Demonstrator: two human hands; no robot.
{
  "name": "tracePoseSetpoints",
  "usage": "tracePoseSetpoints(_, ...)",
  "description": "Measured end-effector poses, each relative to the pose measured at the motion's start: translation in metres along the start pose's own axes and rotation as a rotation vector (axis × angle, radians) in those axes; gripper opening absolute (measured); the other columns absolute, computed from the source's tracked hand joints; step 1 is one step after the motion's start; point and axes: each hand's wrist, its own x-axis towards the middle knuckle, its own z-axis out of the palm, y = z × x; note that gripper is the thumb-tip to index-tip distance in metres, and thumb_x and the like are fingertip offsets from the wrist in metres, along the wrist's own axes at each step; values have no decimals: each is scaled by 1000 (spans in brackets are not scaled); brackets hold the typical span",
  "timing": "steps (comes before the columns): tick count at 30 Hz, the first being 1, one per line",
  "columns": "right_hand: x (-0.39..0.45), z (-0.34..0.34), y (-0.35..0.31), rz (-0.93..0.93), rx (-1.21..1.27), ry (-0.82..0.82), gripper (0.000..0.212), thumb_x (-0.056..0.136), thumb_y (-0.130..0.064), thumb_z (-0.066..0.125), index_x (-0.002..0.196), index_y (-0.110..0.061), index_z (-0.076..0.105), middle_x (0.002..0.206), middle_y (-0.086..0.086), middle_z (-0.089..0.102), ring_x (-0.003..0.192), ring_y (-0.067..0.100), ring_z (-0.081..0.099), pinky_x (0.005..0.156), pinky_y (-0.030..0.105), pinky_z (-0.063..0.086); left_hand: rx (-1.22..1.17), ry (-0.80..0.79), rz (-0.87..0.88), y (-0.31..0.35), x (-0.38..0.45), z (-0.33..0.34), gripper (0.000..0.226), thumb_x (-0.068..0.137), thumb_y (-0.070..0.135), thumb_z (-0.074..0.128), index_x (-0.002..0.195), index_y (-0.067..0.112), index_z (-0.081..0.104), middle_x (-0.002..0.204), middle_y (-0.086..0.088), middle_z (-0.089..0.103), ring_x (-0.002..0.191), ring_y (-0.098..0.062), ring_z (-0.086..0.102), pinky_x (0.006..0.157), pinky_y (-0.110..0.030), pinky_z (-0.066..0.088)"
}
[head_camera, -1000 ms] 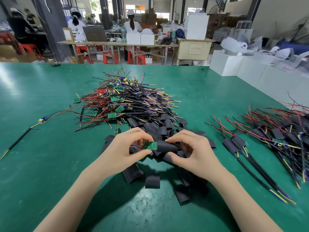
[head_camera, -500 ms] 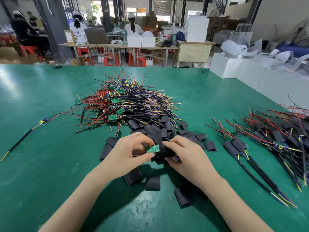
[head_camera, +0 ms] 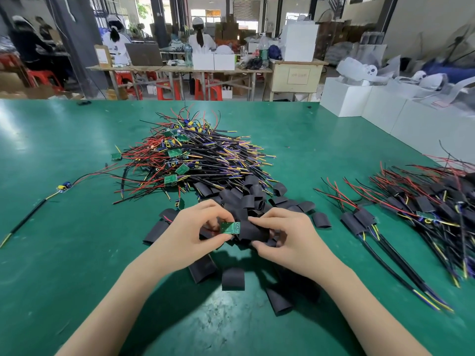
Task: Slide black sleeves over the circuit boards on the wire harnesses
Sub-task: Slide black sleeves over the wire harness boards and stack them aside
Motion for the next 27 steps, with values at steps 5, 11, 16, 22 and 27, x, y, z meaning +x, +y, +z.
tracePoseSetpoints(5, 2, -2, -1, 26, 51, -4, 35, 68, -12, 81, 103, -18, 76, 79, -15, 61, 59, 0, 49, 58, 5, 32, 26, -4, 43, -1, 1, 0, 22, 81, 2, 74, 100, 10, 69, 93, 7, 54, 73, -12, 54, 70, -26, 52)
tracePoseSetpoints(11, 3, -2, -1, 77, 53, -39, 34, 68, -18, 83, 101, -22, 76, 81, -6, 68, 65, 2, 53, 60, 7, 34, 38, -20, 59, -3, 0, 4, 23, 79, 2, 76, 99, 12, 69, 93, 8, 56, 75, -9, 55, 72, -29, 53)
tracePoseSetpoints(16, 4, -4, 0, 25, 37, 12, 36, 68, -16, 84, 103, -20, 76, 82, -10, 64, 61, 1, 49, 59, 6, 32, -285, 11, -171, -7, 0, -3, 33, 79, 4, 78, 106, 19, 67, 92, 0, 69, 79, -20, 66, 79, -24, 54)
tracePoseSetpoints(22, 0, -1, -3, -67, 35, 2, 37, 69, -10, 81, 105, -16, 75, 89, -7, 65, 63, -2, 48, 60, 5, 33, -375, 1, -225, -6, 1, 3, 17, 77, 9, 80, 90, 16, 71, 85, -1, 73, 73, -16, 69, 70, -22, 53)
tracePoseSetpoints(27, 2, -3, -3, 50, 75, 10, 35, 67, -15, 83, 101, -20, 77, 80, -9, 65, 61, 1, 51, 58, 7, 33, -304, 22, -149, -4, 1, 4, 24, 77, 10, 81, 95, 22, 71, 84, 9, 71, 79, -8, 69, 76, -15, 50)
